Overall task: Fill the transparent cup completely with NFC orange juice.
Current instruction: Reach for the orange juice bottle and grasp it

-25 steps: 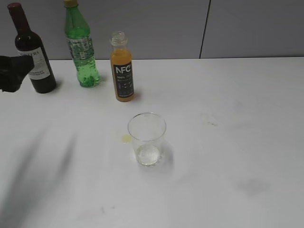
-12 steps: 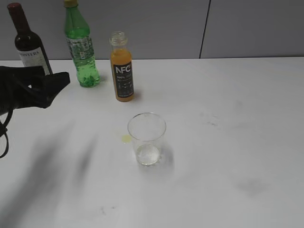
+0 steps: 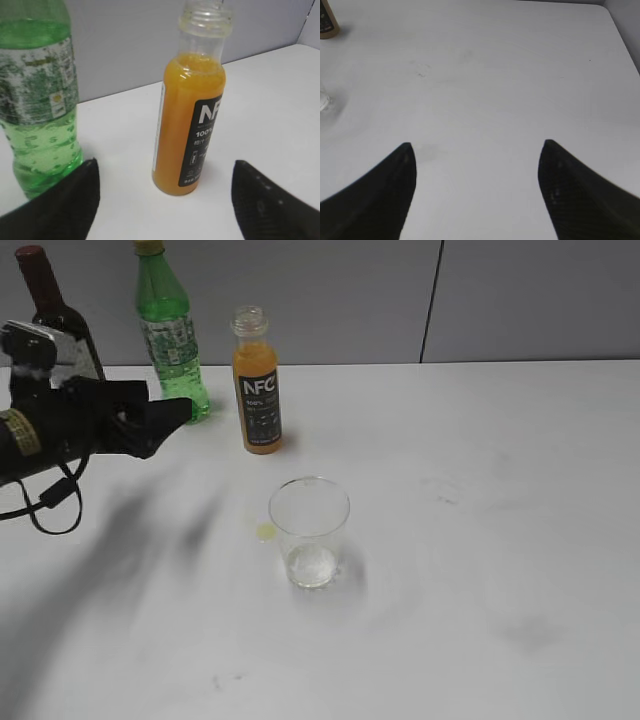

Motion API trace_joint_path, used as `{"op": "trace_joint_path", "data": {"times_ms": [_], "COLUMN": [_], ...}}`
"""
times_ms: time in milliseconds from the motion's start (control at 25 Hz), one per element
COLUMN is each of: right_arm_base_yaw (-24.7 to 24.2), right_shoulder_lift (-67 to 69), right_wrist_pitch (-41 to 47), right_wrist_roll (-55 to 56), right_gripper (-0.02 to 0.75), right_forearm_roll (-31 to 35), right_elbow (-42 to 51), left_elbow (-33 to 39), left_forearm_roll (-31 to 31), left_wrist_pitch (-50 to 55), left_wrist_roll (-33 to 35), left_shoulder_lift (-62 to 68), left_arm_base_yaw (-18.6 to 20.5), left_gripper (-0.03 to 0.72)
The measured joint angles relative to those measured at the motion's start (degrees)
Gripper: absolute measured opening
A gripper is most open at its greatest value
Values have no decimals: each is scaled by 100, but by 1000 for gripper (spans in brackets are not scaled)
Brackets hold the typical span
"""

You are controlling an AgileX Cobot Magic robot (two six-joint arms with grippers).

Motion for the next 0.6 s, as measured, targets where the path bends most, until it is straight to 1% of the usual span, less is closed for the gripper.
{"op": "trace_joint_path", "data": {"times_ms": [160, 600], "right_arm_base_yaw": [0, 0], "right_shoulder_lift": [0, 0], "right_wrist_pitch": [0, 0], "right_wrist_roll": [0, 0], "right_gripper": [588, 588], "right_forearm_roll": [0, 0], "right_elbow": [0, 0], "left_elbow": [-508, -1738], "left_forearm_roll": [49, -10], "left_wrist_pitch": [0, 16], "left_wrist_roll": [9, 76], "left_shoulder_lift": [497, 1599], "left_arm_base_yaw": [-148, -527], "left_gripper": [644, 646]}}
